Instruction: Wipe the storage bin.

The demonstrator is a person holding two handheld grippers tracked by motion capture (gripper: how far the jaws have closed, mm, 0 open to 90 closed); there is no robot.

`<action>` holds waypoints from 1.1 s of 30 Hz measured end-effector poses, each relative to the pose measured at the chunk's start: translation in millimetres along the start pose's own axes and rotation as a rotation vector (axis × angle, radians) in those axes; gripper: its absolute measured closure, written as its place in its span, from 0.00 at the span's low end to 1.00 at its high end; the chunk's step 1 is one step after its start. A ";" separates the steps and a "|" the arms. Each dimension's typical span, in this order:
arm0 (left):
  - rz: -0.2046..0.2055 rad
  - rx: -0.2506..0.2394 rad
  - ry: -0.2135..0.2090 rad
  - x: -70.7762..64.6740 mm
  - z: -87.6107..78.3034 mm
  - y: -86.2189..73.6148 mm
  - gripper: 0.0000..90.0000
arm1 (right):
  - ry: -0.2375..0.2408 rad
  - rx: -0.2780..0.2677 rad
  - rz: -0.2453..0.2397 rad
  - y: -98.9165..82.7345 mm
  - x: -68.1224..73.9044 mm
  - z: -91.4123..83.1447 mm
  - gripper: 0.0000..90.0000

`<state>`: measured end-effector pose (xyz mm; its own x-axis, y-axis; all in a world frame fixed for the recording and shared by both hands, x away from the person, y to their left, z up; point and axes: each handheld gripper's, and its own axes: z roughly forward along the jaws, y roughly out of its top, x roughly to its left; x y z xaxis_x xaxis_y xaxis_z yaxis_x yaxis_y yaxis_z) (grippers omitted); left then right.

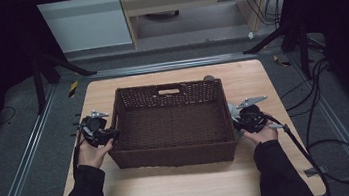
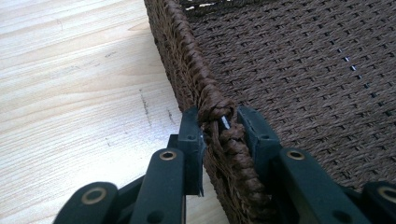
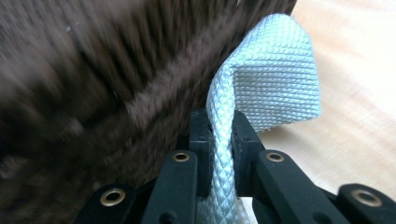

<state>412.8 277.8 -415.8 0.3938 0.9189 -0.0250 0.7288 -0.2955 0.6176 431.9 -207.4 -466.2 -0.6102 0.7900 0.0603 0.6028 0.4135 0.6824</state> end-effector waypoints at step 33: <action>-0.009 -0.008 -0.020 -3.5 -7.1 -11.0 0.79 | 0.019 0.003 0.011 -19.2 11.7 -14.6 0.92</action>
<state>399.4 279.7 -416.9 0.3987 0.9159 -0.0461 0.7276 -0.2853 0.6239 405.7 -212.8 -468.0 -0.6129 0.7859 0.0820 0.6115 0.4060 0.6791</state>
